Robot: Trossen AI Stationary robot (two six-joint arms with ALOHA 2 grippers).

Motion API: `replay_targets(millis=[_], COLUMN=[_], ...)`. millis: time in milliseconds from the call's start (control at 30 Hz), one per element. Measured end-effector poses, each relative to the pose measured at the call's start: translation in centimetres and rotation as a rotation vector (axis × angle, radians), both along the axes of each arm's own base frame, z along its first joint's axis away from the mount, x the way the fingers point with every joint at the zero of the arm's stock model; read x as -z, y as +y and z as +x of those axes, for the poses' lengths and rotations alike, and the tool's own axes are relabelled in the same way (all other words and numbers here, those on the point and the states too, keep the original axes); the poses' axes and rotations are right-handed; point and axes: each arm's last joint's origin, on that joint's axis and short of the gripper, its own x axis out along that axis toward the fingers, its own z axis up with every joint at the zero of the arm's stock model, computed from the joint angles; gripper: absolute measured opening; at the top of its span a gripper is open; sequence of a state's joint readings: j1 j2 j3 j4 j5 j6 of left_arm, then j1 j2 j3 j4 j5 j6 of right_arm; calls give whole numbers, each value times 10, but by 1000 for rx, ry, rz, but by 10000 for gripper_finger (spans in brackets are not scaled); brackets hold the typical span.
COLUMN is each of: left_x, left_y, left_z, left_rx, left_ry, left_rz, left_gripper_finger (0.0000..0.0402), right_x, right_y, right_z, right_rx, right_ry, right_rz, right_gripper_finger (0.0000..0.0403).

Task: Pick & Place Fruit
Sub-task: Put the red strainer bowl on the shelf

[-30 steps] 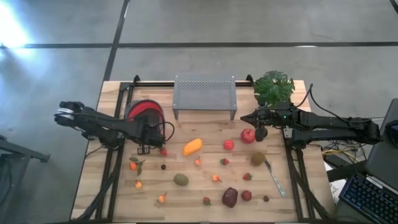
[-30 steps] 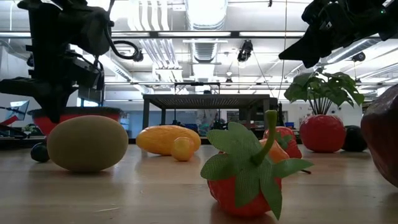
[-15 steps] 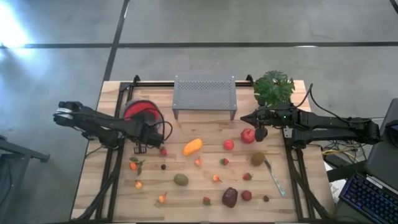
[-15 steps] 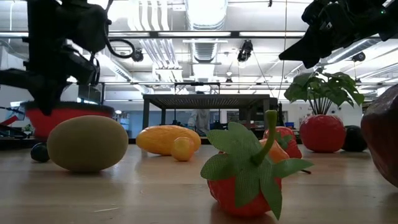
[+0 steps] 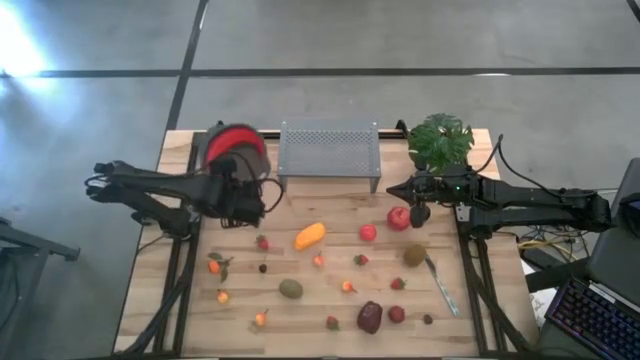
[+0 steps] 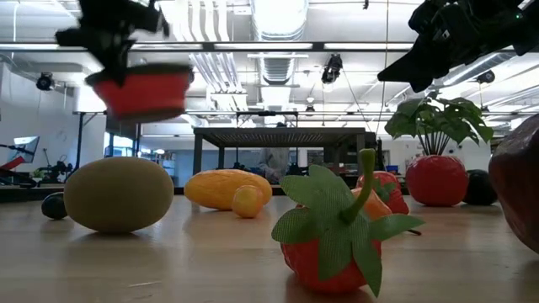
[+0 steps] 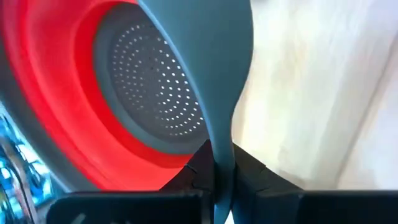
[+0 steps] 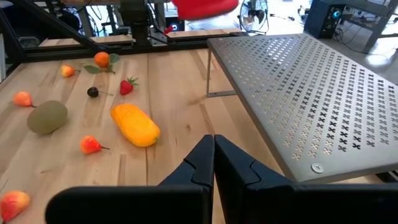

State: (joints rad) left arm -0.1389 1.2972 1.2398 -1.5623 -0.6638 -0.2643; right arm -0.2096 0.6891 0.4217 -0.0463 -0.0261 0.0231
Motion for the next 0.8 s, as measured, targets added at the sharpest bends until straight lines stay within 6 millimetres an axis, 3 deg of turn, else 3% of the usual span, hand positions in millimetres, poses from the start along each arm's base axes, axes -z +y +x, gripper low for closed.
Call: replay_targets(millis=[267,433,600,800], left_x=[-52,-75,-88,-88], left_y=[4,15,34,59], left_z=[20,29,41,71], left_rx=[246,341,356,365], left_ry=[-139,-184,-177,-83], left_rz=[111,157,174,141], left_gripper_finger=[28,22,22,23], right_x=[0,0,0,0], right_y=[0,0,0,0], right_z=[0,0,0,0], right_rx=[0,0,0,0], right_ry=[0,0,0,0], right_rz=[0,0,0,0], right_gripper_finger=[8,8,8,8])
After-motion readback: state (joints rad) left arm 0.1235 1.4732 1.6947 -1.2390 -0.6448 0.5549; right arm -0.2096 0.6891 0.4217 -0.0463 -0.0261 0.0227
